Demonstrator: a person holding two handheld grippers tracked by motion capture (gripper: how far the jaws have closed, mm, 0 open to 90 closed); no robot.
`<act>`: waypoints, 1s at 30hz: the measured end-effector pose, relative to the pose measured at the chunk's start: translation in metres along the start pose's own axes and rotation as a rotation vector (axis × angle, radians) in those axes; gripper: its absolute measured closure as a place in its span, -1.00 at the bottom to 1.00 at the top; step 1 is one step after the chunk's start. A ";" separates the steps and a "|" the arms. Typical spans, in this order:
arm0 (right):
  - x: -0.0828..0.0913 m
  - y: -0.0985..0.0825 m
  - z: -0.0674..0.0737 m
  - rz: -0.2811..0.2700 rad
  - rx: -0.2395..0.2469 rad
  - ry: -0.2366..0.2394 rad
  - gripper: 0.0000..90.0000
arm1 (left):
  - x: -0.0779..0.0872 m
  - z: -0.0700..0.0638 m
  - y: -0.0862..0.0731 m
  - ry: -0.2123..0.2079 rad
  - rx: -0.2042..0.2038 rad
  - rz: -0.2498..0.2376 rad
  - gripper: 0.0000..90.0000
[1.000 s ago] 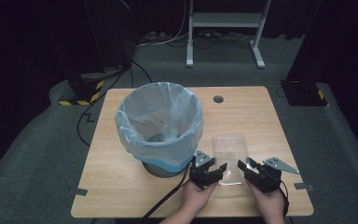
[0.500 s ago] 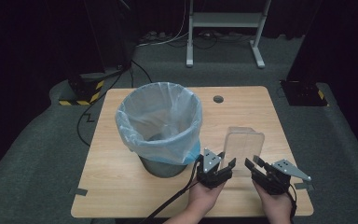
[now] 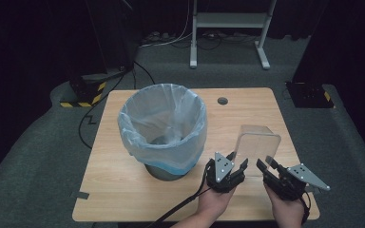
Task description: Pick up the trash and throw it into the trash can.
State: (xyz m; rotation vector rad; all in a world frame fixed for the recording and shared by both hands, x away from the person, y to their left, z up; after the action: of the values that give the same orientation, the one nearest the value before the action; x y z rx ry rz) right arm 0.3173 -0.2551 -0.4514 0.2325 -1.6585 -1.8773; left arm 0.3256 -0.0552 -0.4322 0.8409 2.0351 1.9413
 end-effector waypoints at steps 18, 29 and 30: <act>0.016 0.107 0.056 -0.211 0.161 0.029 0.25 | 0.060 0.008 0.103 0.073 -0.115 -0.246 0.34; 0.012 0.152 0.086 -0.265 0.240 0.054 0.28 | 0.084 0.027 0.141 0.120 -0.143 -0.313 0.50; 0.011 0.154 0.087 -0.266 0.241 0.056 0.28 | 0.085 0.029 0.143 0.124 -0.143 -0.315 0.50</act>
State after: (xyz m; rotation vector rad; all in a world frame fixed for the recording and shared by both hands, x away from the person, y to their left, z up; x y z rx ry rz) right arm 0.3145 -0.1913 -0.2858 0.6275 -1.8897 -1.8333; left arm 0.3074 0.0103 -0.2776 0.3506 1.9257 1.9677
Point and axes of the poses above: each handheld gripper's, and its own axes: x roughly backward along the jaws, y roughly out of its top, z roughly to its left, the point moved 2 cm from there along -x, roughly forward along the jaws, and after that the axes turned 8 degrees about y, right-handed, at the moved point
